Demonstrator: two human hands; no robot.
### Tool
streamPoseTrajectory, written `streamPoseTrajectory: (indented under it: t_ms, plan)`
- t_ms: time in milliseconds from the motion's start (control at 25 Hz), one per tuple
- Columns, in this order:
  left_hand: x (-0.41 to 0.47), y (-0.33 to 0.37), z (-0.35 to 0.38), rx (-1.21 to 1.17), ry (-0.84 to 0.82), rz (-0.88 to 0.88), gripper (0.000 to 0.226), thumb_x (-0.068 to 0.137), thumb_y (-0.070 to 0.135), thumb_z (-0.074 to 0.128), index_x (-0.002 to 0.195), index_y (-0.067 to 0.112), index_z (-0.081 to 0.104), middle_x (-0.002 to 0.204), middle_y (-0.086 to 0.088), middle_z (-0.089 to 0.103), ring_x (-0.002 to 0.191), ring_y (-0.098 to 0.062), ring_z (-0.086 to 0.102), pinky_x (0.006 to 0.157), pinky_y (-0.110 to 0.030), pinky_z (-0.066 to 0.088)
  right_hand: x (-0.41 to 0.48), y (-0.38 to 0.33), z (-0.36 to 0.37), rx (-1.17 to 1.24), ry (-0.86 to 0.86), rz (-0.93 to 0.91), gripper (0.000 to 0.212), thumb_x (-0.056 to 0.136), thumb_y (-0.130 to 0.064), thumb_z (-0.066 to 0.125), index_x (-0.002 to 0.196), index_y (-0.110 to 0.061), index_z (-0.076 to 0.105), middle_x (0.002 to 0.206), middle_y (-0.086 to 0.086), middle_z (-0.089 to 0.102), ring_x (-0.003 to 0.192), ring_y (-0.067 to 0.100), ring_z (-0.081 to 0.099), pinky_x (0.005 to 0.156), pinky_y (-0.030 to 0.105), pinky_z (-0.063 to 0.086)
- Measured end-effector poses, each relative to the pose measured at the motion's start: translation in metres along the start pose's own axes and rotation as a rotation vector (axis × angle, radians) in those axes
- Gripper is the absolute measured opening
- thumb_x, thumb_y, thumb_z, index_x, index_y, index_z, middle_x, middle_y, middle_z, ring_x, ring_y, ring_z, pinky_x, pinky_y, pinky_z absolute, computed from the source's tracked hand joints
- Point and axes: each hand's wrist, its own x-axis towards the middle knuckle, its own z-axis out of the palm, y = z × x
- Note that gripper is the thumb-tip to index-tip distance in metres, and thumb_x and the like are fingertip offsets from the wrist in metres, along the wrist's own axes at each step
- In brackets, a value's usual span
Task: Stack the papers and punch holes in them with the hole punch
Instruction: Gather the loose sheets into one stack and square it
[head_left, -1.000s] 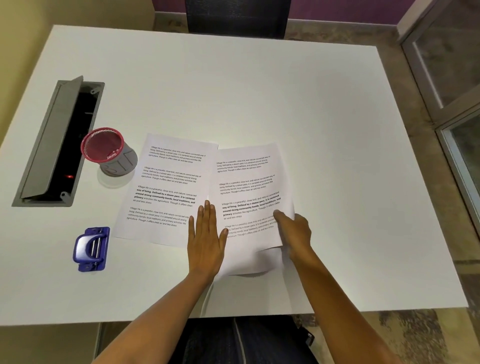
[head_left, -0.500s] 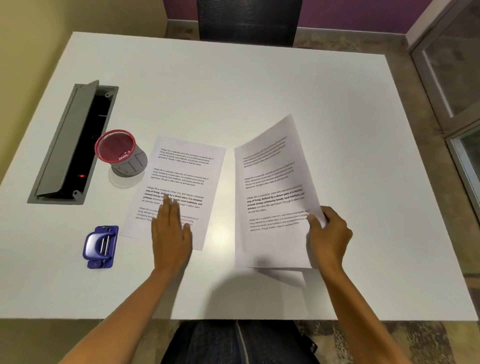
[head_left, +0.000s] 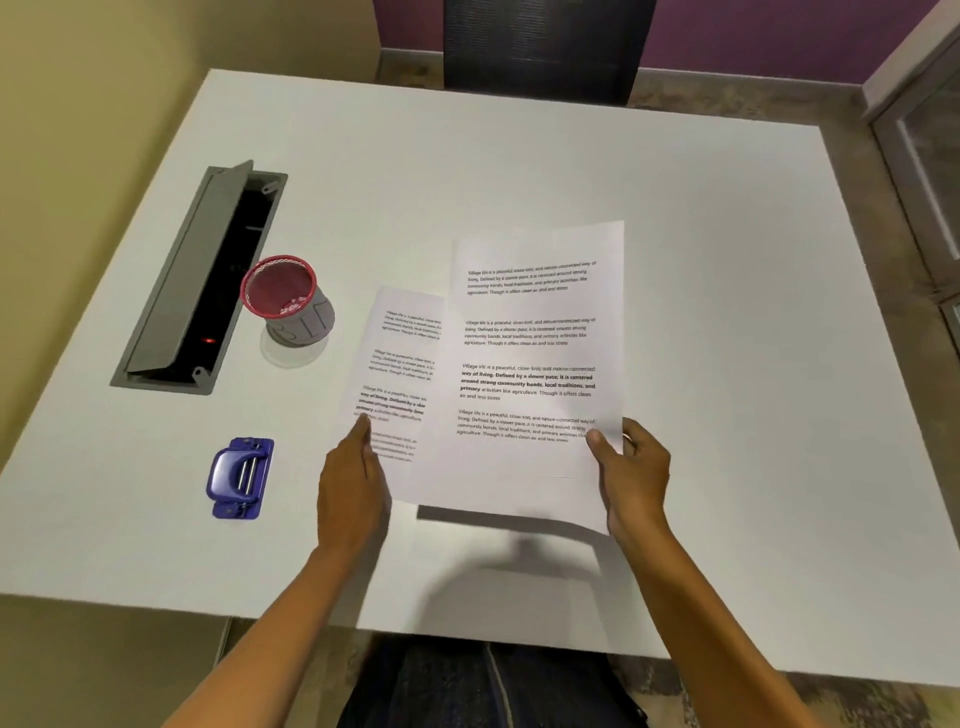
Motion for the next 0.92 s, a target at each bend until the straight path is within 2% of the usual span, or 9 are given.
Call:
streamPoseTrajectory:
  t_ms: [80, 160, 280, 400, 480, 560, 680, 760, 920]
  plan:
    - [-0.002, 0.003, -0.003, -0.147, 0.077, -0.096, 0.038, 0.103, 0.011, 0.033, 0.136, 0.01, 0.051, 0.134, -0.006, 0.06, 0.122, -0.015, 0.054, 0.104, -0.025, 0.037, -0.001, 0.006, 0.011, -0.045, -0.024, 0.009, 0.017, 0.084, -0.013, 0.07, 0.082, -0.029, 0.064, 0.091, -0.013, 0.07, 0.088, 0.017, 0.069, 0.082, 0.034, 0.055]
    - [0.003, 0.003, -0.007, -0.191, 0.147, -0.184, 0.035, 0.101, 0.007, 0.034, 0.129, 0.007, 0.056, 0.131, -0.01, 0.062, 0.123, -0.023, 0.055, 0.105, -0.027, 0.037, -0.001, 0.013, 0.022, -0.095, -0.054, 0.004, 0.016, 0.085, -0.013, 0.069, 0.09, -0.027, 0.063, 0.095, -0.007, 0.07, 0.088, 0.019, 0.068, 0.081, 0.032, 0.054]
    - [0.015, 0.007, -0.014, -0.16, 0.151, -0.246, 0.031, 0.101, 0.011, 0.037, 0.121, 0.005, 0.059, 0.126, -0.011, 0.06, 0.12, -0.028, 0.053, 0.104, -0.035, 0.038, -0.003, 0.021, 0.038, -0.156, -0.089, 0.016, 0.013, 0.085, -0.011, 0.066, 0.095, -0.019, 0.065, 0.095, -0.002, 0.071, 0.089, 0.022, 0.068, 0.083, 0.033, 0.054]
    - [0.026, 0.012, -0.015, 0.008, 0.129, -0.197, 0.028, 0.099, 0.018, 0.036, 0.095, 0.005, 0.06, 0.104, -0.015, 0.062, 0.101, -0.034, 0.056, 0.087, -0.042, 0.041, -0.005, 0.028, 0.053, -0.234, -0.142, 0.048, 0.016, 0.085, -0.012, 0.064, 0.101, -0.014, 0.065, 0.1, 0.001, 0.071, 0.089, 0.022, 0.067, 0.079, 0.03, 0.052]
    - [0.031, 0.015, -0.014, 0.123, 0.055, -0.217, 0.029, 0.098, 0.024, 0.042, 0.107, 0.003, 0.06, 0.119, -0.017, 0.059, 0.113, -0.037, 0.052, 0.091, -0.045, 0.042, -0.007, 0.028, 0.063, -0.326, -0.176, 0.07, 0.021, 0.085, -0.01, 0.061, 0.105, -0.013, 0.062, 0.106, 0.003, 0.07, 0.087, 0.021, 0.064, 0.074, 0.028, 0.049]
    - [0.03, 0.019, -0.011, 0.206, -0.014, -0.221, 0.038, 0.095, 0.03, 0.053, 0.122, 0.002, 0.055, 0.131, -0.016, 0.051, 0.121, -0.035, 0.046, 0.096, -0.045, 0.042, -0.009, 0.026, 0.072, -0.439, -0.157, 0.061, 0.025, 0.084, -0.007, 0.057, 0.108, -0.01, 0.059, 0.11, 0.007, 0.067, 0.09, 0.024, 0.063, 0.077, 0.032, 0.052]
    - [0.027, 0.025, -0.004, 0.232, -0.002, -0.177, 0.048, 0.09, 0.027, 0.062, 0.128, 0.0, 0.05, 0.132, -0.019, 0.047, 0.12, -0.038, 0.045, 0.095, -0.043, 0.041, -0.018, 0.022, 0.085, -0.591, -0.116, 0.002, 0.033, 0.082, -0.005, 0.056, 0.115, -0.005, 0.057, 0.117, 0.014, 0.059, 0.102, 0.032, 0.06, 0.088, 0.043, 0.054]
    - [0.028, 0.029, 0.001, 0.199, 0.014, -0.206, 0.047, 0.09, 0.021, 0.061, 0.13, 0.0, 0.048, 0.131, -0.021, 0.046, 0.117, -0.039, 0.049, 0.092, -0.043, 0.043, -0.026, 0.019, 0.095, -0.641, -0.161, -0.043, 0.039, 0.083, -0.01, 0.057, 0.122, -0.006, 0.051, 0.123, 0.014, 0.051, 0.109, 0.032, 0.055, 0.094, 0.043, 0.051]
    - [0.033, 0.037, 0.005, 0.11, 0.009, -0.32, 0.043, 0.091, 0.019, 0.062, 0.125, -0.003, 0.048, 0.128, -0.023, 0.047, 0.111, -0.041, 0.054, 0.088, -0.041, 0.043, -0.032, 0.01, 0.107, -0.708, -0.192, -0.103, 0.041, 0.082, -0.011, 0.058, 0.121, -0.007, 0.045, 0.122, 0.014, 0.053, 0.109, 0.034, 0.055, 0.093, 0.042, 0.049]
